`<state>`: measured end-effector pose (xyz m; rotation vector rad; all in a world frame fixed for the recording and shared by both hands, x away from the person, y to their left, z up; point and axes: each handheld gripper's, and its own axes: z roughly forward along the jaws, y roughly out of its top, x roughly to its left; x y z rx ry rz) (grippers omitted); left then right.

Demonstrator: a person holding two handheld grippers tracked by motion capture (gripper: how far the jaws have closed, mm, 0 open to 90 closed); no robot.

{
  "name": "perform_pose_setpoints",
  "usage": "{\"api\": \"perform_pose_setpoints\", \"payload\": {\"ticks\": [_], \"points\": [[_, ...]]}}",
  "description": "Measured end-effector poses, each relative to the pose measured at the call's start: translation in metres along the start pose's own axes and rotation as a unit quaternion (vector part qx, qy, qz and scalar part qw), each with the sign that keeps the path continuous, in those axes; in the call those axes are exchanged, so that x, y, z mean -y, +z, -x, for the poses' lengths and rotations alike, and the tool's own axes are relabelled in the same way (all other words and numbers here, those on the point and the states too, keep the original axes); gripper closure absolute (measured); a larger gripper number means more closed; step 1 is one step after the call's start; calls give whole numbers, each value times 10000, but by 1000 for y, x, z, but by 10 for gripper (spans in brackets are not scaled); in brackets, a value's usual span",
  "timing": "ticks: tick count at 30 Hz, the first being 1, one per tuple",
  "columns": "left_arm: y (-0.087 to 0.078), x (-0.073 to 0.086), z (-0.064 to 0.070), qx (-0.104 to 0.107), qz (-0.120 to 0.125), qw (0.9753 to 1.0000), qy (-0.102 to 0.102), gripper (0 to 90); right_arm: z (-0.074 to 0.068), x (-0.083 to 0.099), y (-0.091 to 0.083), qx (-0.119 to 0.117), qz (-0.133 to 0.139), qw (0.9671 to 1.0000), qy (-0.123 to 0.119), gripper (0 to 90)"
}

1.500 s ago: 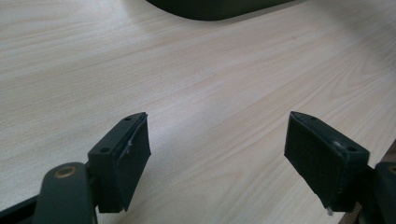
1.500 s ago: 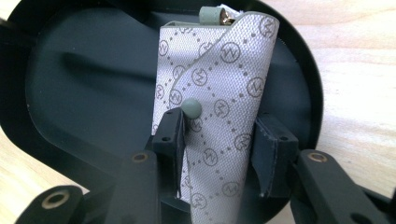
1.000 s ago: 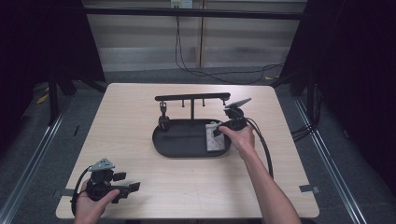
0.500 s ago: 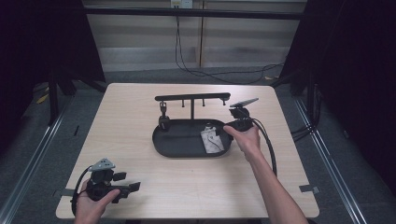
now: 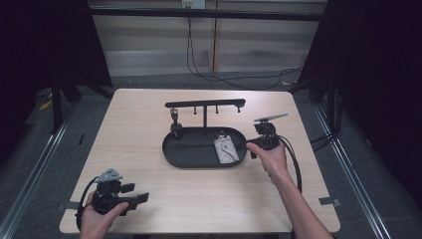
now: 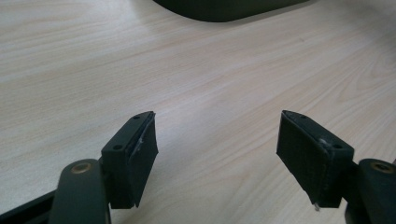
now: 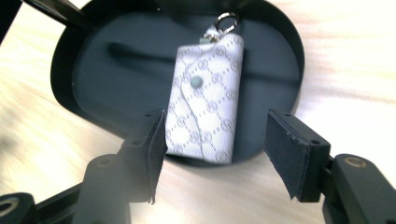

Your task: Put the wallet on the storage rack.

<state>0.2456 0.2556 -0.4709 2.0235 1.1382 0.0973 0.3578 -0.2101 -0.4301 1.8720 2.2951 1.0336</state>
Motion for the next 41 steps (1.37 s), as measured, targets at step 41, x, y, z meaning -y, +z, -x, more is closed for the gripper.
{"api": "perform_pose_setpoints", "payload": {"ticks": [41], "points": [[-10, 5, -1, -151, 75, 9997, -202, 291, 29, 146, -58, 96, 974, 9946, -339, 300]]}}
